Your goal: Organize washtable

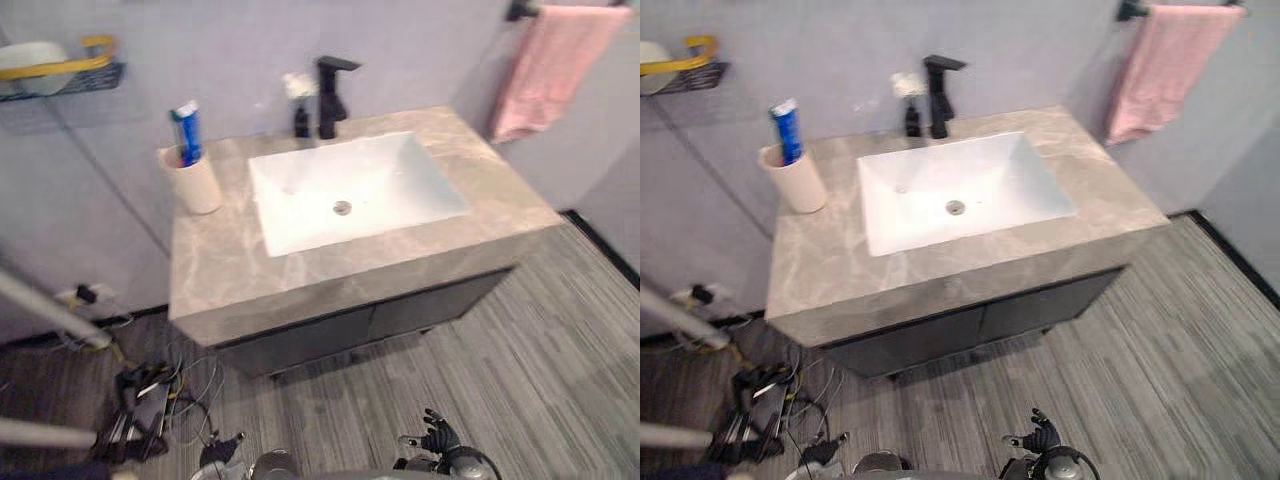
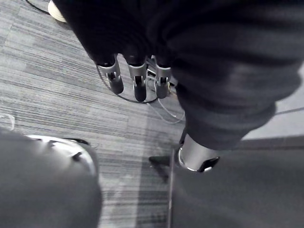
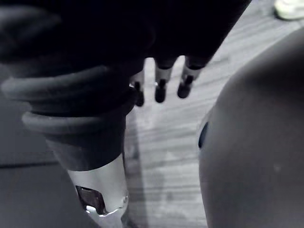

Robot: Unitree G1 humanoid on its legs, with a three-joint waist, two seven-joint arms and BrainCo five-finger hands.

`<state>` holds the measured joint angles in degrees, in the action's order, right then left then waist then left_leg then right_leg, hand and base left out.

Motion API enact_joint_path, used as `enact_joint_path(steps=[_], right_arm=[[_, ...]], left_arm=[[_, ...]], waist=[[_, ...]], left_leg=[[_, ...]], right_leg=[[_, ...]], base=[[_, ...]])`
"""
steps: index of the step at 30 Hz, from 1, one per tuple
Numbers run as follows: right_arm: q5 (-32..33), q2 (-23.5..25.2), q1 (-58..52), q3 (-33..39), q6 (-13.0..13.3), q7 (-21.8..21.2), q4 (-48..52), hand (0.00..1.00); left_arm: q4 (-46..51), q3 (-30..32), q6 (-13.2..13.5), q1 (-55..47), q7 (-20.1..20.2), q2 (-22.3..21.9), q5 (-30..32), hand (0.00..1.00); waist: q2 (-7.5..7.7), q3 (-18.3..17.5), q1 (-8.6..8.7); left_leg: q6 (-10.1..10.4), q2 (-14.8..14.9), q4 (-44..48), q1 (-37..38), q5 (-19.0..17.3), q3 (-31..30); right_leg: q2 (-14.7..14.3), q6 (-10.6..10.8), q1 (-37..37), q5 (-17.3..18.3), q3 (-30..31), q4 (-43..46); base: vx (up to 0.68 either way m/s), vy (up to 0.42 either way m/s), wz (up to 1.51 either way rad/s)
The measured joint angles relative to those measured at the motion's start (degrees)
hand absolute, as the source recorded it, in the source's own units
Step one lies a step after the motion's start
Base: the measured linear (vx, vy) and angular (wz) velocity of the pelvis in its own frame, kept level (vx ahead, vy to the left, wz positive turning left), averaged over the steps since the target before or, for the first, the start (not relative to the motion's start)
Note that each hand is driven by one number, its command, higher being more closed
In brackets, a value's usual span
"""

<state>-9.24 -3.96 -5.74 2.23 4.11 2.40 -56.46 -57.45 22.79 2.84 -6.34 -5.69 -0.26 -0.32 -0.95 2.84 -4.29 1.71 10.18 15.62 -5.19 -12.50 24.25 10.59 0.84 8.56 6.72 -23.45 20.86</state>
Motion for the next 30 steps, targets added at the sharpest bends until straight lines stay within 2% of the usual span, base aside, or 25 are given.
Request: enact_joint_path(steps=[1, 2, 5, 7, 8, 9, 10, 11, 12, 13, 14, 15, 16, 17, 18, 19, 20, 21, 22, 23, 24, 25, 26, 27, 30], right_arm=[[0.0, -0.5, 0.6, 0.2, -0.1, 0.0, -0.8, 0.00], [-0.3, -0.7, 1.4, -0.3, -0.3, -0.3, -1.7, 0.00], [-0.4, -0.9, 1.6, -0.4, -0.2, 0.0, -2.4, 0.00], [-0.4, -0.8, 1.5, -0.4, 0.0, 0.1, -2.7, 0.00], [-0.4, -0.9, 1.9, -0.5, 0.5, 0.1, -2.8, 0.00], [-0.3, -0.9, 2.1, -0.3, 0.8, 0.1, -2.7, 0.00], [-0.4, -1.1, 2.2, -0.4, 0.8, 0.1, -2.8, 0.00], [-0.3, -1.5, 2.5, -0.1, 0.7, 0.1, -2.8, 0.00], [-0.3, -1.4, 2.6, 0.1, 0.9, 0.1, -2.4, 0.00], [-0.4, -0.9, 2.6, 0.0, 0.8, 0.1, -1.0, 0.00], [-0.4, -0.6, 1.0, 0.0, 1.0, 0.2, 0.4, 0.00], [-0.5, -0.2, 1.0, 0.0, 1.1, 0.0, 1.3, 0.00], [-0.5, 0.2, 1.0, 0.0, 1.0, 0.0, 1.8, 0.00], [-0.6, 0.6, 0.9, 0.0, 1.0, 0.0, 1.9, 0.00], [-0.6, 0.7, 1.3, -0.1, 0.9, 0.0, 1.8, 0.00], [-0.6, 0.8, 1.6, 0.0, 0.7, 0.0, 1.8, 0.00], [-0.6, 0.9, 2.0, 0.0, 0.4, 0.1, 2.3, 0.00], [-0.4, 1.7, 2.4, 0.3, 0.4, 0.1, 2.4, 0.00], [-0.3, 2.7, 2.4, 0.6, 0.4, 0.2, 2.4, 0.00], [-0.2, 3.1, 1.7, 2.0, 0.6, 0.3, 3.2, 0.00], [0.5, 3.7, 1.0, 4.8, 0.3, 0.3, 3.7, 0.00], [0.4, 3.2, 1.0, 6.4, 0.3, 0.0, 3.9, 0.00], [0.2, 2.9, 0.9, 7.5, 0.9, -0.1, 4.9, 0.00], [0.1, 2.2, 0.9, 7.4, 1.2, -0.1, 4.7, 0.00], [-0.5, 1.6, 1.7, 6.6, 1.2, -0.1, 1.6, 0.00]], left_arm=[[0.1, -2.1, 0.2, -0.3, 0.4, -0.1, 0.0, 0.00], [0.4, -8.2, 0.2, 1.3, 0.6, 1.2, 0.0, 0.00], [0.8, -13.4, 0.4, 1.4, 0.6, 0.9, 1.0, 0.00], [0.8, -14.5, 0.4, 1.6, 0.6, 1.3, 1.3, 0.00], [0.9, -14.7, 0.8, 2.1, 0.4, 2.2, 1.5, 0.00], [0.7, -14.1, 1.0, 2.4, 0.4, 1.9, 1.5, 0.00], [0.6, -13.7, 1.1, 2.3, 0.3, 1.6, 1.6, 0.00], [0.6, -12.5, 1.4, 2.2, 0.2, 0.8, 1.5, 0.00], [0.4, -11.8, 1.4, 1.9, 0.2, 0.6, 1.5, 0.00], [-0.3, -10.5, 1.4, 2.2, 0.3, 0.4, 1.5, 0.00], [-0.6, -7.9, 1.3, 2.9, 0.2, -0.1, 1.6, 0.00], [-0.6, -5.1, 1.4, 2.8, 0.0, -0.4, 2.0, 0.00], [-0.6, -4.0, 1.3, 2.9, -0.2, -0.2, 2.1, 0.00], [-0.6, -2.4, 1.1, 3.0, -0.5, 0.1, 2.5, 0.00], [-0.5, -2.3, 1.0, 2.5, -0.6, 0.1, 3.0, 0.00], [-0.3, -2.4, 1.0, 2.5, -0.7, 0.2, 3.3, 0.00], [0.1, -2.5, 1.0, 3.2, -0.6, 0.1, 3.4, 0.00], [0.1, -2.2, 1.1, 4.1, -0.6, 0.1, 3.6, 0.00], [0.1, -2.0, 1.2, 4.0, -0.6, 0.6, 3.9, 0.00], [0.1, -1.9, 1.2, 3.9, -0.5, 0.7, 4.1, 0.00], [0.2, -2.2, 1.1, 4.1, -0.5, 0.7, 4.9, 0.00], [0.2, -3.0, 0.7, 4.9, -0.4, 0.4, 5.6, 0.00], [0.1, -4.3, 0.4, 5.2, -0.1, 0.2, 5.8, 0.00], [0.0, -4.9, 0.4, 5.1, 0.5, 0.6, 6.1, 0.00], [-0.6, -5.2, 0.2, 4.0, 0.6, 1.9, 6.5, 0.00]], waist=[[0.24, -0.3, 0.18], [0.92, 0.3, 0.18], [-0.02, -0.2, 0.39], [0.24, 0.3, 0.49], [1.54, 2.2, 0.23], [1.76, 2.9, 0.17], [1.51, 3.0, 0.08], [0.72, 3.2, -0.06], [0.36, 3.2, -0.04], [0.60, 3.5, 0.27], [0.67, 3.4, 0.45], [1.23, 3.5, 0.24], [1.94, 3.7, 0.62], [3.24, 3.8, 1.31], [3.33, 3.7, 1.69], [3.48, 3.6, 1.94], [3.94, 3.4, 2.45], [3.45, 4.7, 1.42], [4.38, 4.9, 0.98], [4.29, 5.2, 1.06], [4.72, 5.4, 0.35], [3.30, 5.8, 0.88], [1.91, 6.1, 2.06], [0.19, 6.1, 2.40], [1.53, 5.2, 3.07]], left_leg=[[0.7, -0.2, -2.1, -0.1, 1.9, 1.2], [0.7, -1.2, -0.7, -0.3, 2.0, 4.1], [1.0, -0.5, -1.8, -0.2, 4.2, 3.5], [1.2, 0.4, -0.3, 0.1, 4.3, 3.1], [1.2, 0.8, 5.5, -0.7, 4.2, -3.1], [1.0, -0.6, 7.8, -1.5, 2.7, -12.7], [1.1, -1.8, 7.8, -1.1, 1.2, -17.2], [1.3, -3.7, 7.4, 0.0, -1.3, -24.2], [1.4, -4.3, 6.5, 0.7, -3.8, -26.9], [1.3, -4.4, 5.2, 3.0, -7.7, -27.6], [-0.3, -5.8, 4.4, 3.8, -9.8, -25.1], [-0.8, -5.0, 4.9, 4.0, -10.5, -21.7], [-0.8, -5.3, 5.8, 4.0, -10.9, -19.0], [-1.1, -5.5, 8.0, 3.7, -12.2, -14.0], [-1.5, -5.0, 9.0, 3.3, -12.5, -10.2], [-1.5, -4.9, 9.7, 2.8, -12.5, -8.4], [-1.9, -4.7, 11.5, 1.5, -12.3, -5.4], [-3.8, -3.7, 17.3, -0.7, -10.1, -3.8], [-5.1, -3.6, 17.8, -1.7, -12.0, -3.5], [-7.4, -3.7, 12.2, -1.3, -12.4, -2.4], [-5.2, -2.6, 10.8, 1.2, -11.3, 4.0], [-5.2, -1.7, 10.8, 2.0, -11.3, 7.3], [-5.2, -0.2, 10.8, 3.2, -11.3, 10.2], [-5.0, 0.9, 10.1, 4.7, -11.2, 13.3], [-4.7, 0.7, 8.6, 7.9, -11.1, 21.1]], right_leg=[[-0.5, 0.8, -0.1, 0.9, 1.8, -3.5], [-0.4, 3.6, 1.5, 2.0, 5.1, -3.9], [-3.2, 2.9, -0.7, -2.7, 7.2, -11.6], [-4.0, 2.5, -1.1, -3.2, 8.4, -12.0], [-4.6, 2.2, -1.4, -3.3, 11.4, -11.0], [-5.1, 1.7, -1.2, -3.6, 15.4, -10.7], [-5.7, 1.7, -0.9, -3.8, 17.7, -10.8], [-7.7, 1.8, 0.2, -4.1, 23.0, -10.7], [-10.5, 1.7, 1.7, -4.4, 28.5, -10.4], [-13.5, 1.7, 3.6, -4.4, 33.5, -10.4], [-14.7, 0.1, 4.0, -4.9, 36.6, -12.8], [-16.1, -1.4, 5.5, -6.1, 38.3, -12.1], [-16.7, -2.4, 6.1, -7.9, 39.1, -11.4], [-18.0, 2.0, 7.0, -13.4, 44.7, -12.7], [-19.0, 2.5, 7.7, -15.2, 48.6, -14.1], [-19.8, 1.9, 8.6, -16.5, 50.3, -14.8], [-21.5, -1.0, 10.5, -21.4, 50.0, -15.9], [-24.3, -5.5, 11.0, -33.0, 46.6, -20.2], [-23.7, -3.8, 10.6, -34.8, 44.8, -21.6], [-22.8, -8.7, 10.2, -28.9, 37.7, -20.1], [-20.0, -12.1, 11.1, -11.7, 21.5, -10.9], [-16.8, -12.2, 11.4, -6.0, 12.5, -4.8], [-11.9, -11.2, 11.5, 0.0, 3.7, 4.0], [-7.6, -8.5, 10.1, 3.7, -1.4, 9.3], [0.5, -5.9, 6.2, 6.2, -5.7, 11.3]], base=[[-0.04, -0.093, -1.28], [-0.04, -0.135, -0.96], [-0.05, -0.074, -0.55], [-0.11, -0.081, -0.48], [-0.15, -0.061, -1.06], [-0.15, 0.004, -1.35], [-0.11, 0.124, -1.86], [-0.15, 0.189, -2.23], [-0.18, 0.203, -3.09], [-0.25, 0.247, -3.35], [-0.17, 0.218, -3.42], [-0.12, 0.199, -2.68], [-0.04, 0.156, -2.42], [-0.05, 0.148, -2.12], [-0.04, 0.157, -2.15], [-0.01, 0.082, -2.23], [-0.04, 0.114, -3.10], [-0.08, 0.085, -3.02], [-0.11, 0.066, -2.65], [-0.11, -0.018, -2.02], [-0.06, -0.012, -2.27], [-0.02, 0.043, -2.19], [0.02, 0.093, -1.80], [0.03, 0.070, -1.48], [0.04, -0.085, -1.51]])
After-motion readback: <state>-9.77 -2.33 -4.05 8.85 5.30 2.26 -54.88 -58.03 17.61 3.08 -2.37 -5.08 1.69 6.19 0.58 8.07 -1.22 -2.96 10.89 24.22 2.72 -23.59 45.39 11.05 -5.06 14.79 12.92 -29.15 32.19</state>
